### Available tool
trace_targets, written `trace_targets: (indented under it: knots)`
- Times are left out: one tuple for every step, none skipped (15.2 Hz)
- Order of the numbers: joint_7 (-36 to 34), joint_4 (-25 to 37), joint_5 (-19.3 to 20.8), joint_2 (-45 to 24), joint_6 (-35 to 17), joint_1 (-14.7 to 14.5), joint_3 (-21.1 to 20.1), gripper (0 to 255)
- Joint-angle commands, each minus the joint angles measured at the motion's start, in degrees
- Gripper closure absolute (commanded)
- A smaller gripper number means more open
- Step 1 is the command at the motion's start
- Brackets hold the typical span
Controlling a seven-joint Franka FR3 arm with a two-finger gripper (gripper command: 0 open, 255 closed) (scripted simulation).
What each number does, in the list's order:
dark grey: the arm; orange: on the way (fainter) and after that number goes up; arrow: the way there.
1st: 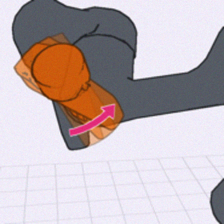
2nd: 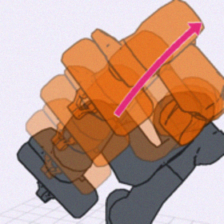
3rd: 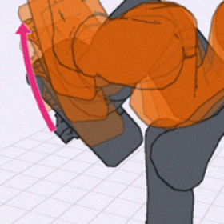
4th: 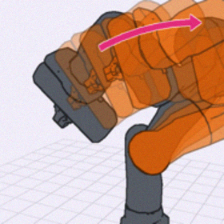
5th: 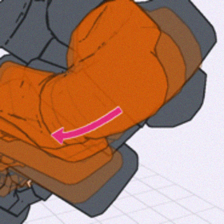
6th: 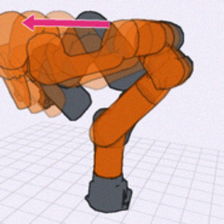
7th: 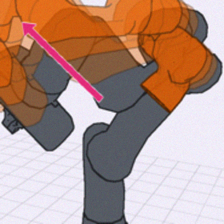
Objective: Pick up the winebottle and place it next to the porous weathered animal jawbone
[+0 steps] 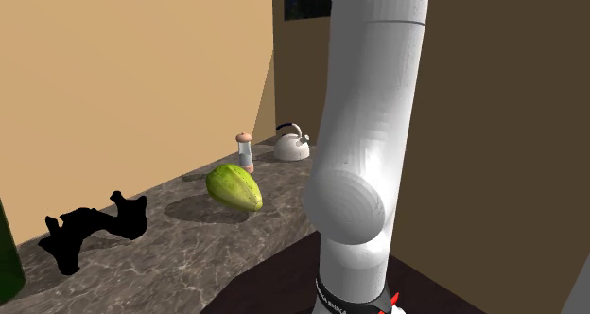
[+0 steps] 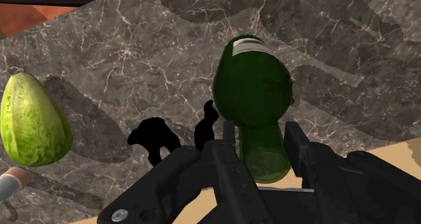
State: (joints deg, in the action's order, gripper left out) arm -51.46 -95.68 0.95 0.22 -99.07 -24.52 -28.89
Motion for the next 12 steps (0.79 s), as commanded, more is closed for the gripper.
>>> trace_targets:
  knots:
    - [0.06, -2.11, -0.18, 0.40, -1.82, 0.03, 0.03, 255]
    - [0.08, -2.97, -0.23, 0.48, -2.61, 0.04, 0.04, 255]
    - [0.09, -3.82, -0.26, 0.56, -3.39, 0.05, 0.05, 255]
    - [0.10, -4.65, -0.29, 0.61, -4.18, 0.05, 0.06, 255]
    - [0.10, -5.46, -0.31, 0.65, -4.95, 0.06, 0.06, 255]
    - [0.10, -6.26, -0.32, 0.68, -5.73, 0.06, 0.07, 255]
    - [0.09, -7.04, -0.32, 0.69, -6.50, 0.06, 0.07, 255]
    - [0.08, -7.81, -0.32, 0.69, -7.27, 0.06, 0.06, 255]
    - [0.06, -8.56, -0.30, 0.67, -8.04, 0.06, 0.06, 255]
    - [0.04, -9.30, -0.28, 0.64, -8.80, 0.05, 0.05, 255]
    - [0.01, -10.02, -0.26, 0.59, -9.57, 0.05, 0.05, 255]
    - [-0.02, -10.73, -0.22, 0.53, -10.33, 0.04, 0.04, 255]
